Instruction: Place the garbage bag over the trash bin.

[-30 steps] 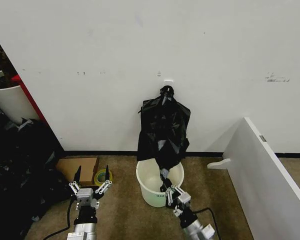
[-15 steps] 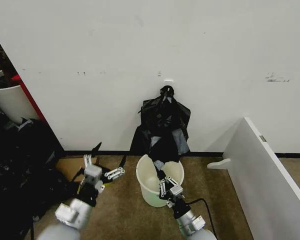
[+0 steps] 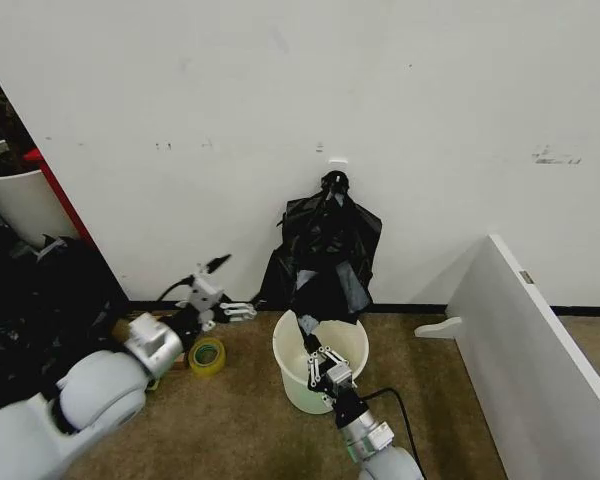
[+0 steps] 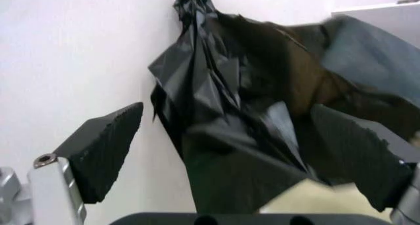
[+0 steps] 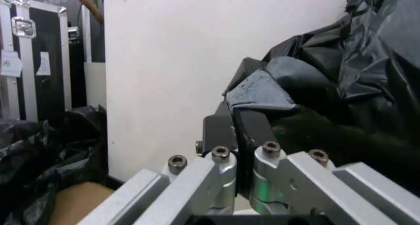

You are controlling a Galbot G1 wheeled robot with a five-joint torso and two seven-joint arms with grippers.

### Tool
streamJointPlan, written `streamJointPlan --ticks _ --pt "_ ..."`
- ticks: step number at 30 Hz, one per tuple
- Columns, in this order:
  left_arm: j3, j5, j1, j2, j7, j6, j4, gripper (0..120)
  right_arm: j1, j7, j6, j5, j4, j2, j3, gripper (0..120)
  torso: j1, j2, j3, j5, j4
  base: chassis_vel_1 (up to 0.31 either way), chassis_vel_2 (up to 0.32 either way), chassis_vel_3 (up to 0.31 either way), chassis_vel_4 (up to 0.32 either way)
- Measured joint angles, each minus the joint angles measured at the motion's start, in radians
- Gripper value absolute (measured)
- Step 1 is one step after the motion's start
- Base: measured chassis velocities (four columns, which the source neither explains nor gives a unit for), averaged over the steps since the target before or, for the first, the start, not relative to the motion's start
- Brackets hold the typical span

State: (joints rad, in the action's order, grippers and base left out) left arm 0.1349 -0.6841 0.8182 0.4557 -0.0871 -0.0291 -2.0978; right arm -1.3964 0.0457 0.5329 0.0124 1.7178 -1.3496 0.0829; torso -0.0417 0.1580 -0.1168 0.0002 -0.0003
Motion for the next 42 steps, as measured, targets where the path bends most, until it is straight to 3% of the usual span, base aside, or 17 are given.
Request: streamJointPlan --ticks 5,9,12,19,30,42 --pt "0.302 -0.065 -0.324 0.049 0.0 -0.044 0.065 99 0.003 0.0 0.005 0.003 -0.004 -0.001 0.013 0 0.0 0.0 0.0 -0.0004 -0.0001 0.0 0.0 0.0 0.0" --pt "0.404 -0.048 -0.453 0.094 0.014 -0.067 0.099 99 0.001 0.0 0.008 0.0 -0.006 -0.003 0.015 0 0.0 0.0 0.0 -0.0004 0.0003 0.0 0.0 0.0 0.0" --pt "0.496 -0.054 -0.587 0.133 0.022 -0.138 0.123 98 -0.005 0.0 0.015 -0.01 -0.008 -0.006 0.022 0 0.0 0.0 0.0 0.0004 -0.0004 0.0 0.0 0.0 0.0" --pt "0.615 -0.111 -0.7 0.152 0.014 -0.271 0.118 99 -0.015 0.0 0.018 -0.016 0.0 -0.011 0.027 0 0.0 0.0 0.0 -0.0003 0.0004 0.0 0.0 0.0 0.0" --pt "0.687 -0.153 -0.75 0.243 -0.021 -0.412 0.179 98 -0.025 0.001 0.019 -0.012 0.018 -0.014 0.025 0 0.0 0.0 0.0 -0.0002 -0.0002 0.0 0.0 0.0 0.0" --pt "0.694 -0.149 -0.75 0.261 -0.056 -0.436 0.213 55 -0.033 0.0 0.018 -0.009 0.028 -0.016 0.025 0 0.0 0.0 0.0 -0.0002 0.0001 0.0 0.0 0.0 0.0"
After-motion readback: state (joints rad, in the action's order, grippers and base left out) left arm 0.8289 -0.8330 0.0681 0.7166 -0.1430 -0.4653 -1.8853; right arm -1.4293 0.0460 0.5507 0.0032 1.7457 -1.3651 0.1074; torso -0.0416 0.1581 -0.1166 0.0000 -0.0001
